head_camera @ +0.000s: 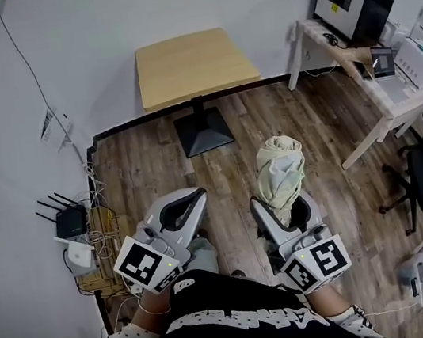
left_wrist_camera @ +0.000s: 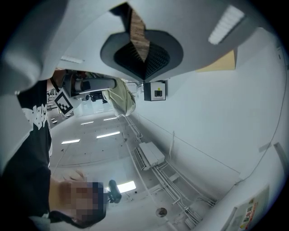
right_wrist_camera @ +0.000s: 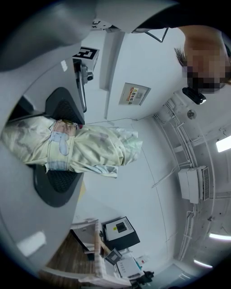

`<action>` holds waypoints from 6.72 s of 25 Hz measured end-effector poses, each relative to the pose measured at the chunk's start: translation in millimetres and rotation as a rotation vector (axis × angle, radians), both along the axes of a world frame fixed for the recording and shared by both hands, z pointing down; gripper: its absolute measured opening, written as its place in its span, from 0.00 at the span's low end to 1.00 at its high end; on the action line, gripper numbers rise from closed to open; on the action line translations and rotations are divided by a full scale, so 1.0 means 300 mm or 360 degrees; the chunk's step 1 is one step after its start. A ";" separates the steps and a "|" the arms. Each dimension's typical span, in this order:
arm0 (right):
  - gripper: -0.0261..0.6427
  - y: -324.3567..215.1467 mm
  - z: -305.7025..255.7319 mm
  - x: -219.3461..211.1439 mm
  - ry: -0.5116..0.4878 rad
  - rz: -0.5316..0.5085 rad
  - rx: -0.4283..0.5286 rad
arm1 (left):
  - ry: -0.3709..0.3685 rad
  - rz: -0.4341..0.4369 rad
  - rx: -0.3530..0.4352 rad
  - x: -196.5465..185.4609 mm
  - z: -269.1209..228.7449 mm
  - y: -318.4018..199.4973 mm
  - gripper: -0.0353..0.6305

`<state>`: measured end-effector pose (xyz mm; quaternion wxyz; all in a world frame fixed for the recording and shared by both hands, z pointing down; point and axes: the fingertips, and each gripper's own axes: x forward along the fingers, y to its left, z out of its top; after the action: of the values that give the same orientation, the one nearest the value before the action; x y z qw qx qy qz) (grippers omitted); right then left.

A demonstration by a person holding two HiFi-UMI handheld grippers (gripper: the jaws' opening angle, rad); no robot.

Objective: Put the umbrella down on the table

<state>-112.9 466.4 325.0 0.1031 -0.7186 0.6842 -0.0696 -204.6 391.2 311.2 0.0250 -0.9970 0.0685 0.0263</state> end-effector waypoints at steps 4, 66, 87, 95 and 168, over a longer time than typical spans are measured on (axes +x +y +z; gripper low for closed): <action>0.49 -0.026 0.012 0.029 -0.0021 0.0031 -0.0008 | -0.0002 0.0046 -0.0007 0.028 0.016 -0.023 0.04; 0.49 -1.145 0.040 0.480 0.0063 0.0260 -0.0225 | 0.0112 0.0196 -0.0169 0.472 0.075 -1.216 0.04; 0.49 -1.452 0.064 0.582 0.0055 0.0010 -0.0225 | 0.0111 -0.0064 -0.0157 0.487 0.095 -1.440 0.04; 0.49 -1.616 0.083 0.686 0.0039 -0.0130 -0.0243 | 0.0096 -0.0211 -0.0143 0.566 0.096 -1.563 0.04; 0.49 -2.395 0.413 1.121 -0.0011 -0.0486 -0.0646 | -0.0029 -0.0549 -0.0211 1.000 0.169 -2.203 0.04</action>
<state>223.4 -252.2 448.7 -0.0527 -0.6126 0.7565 -0.2228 95.5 -269.8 362.0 -0.0360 -0.9701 0.2398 0.0081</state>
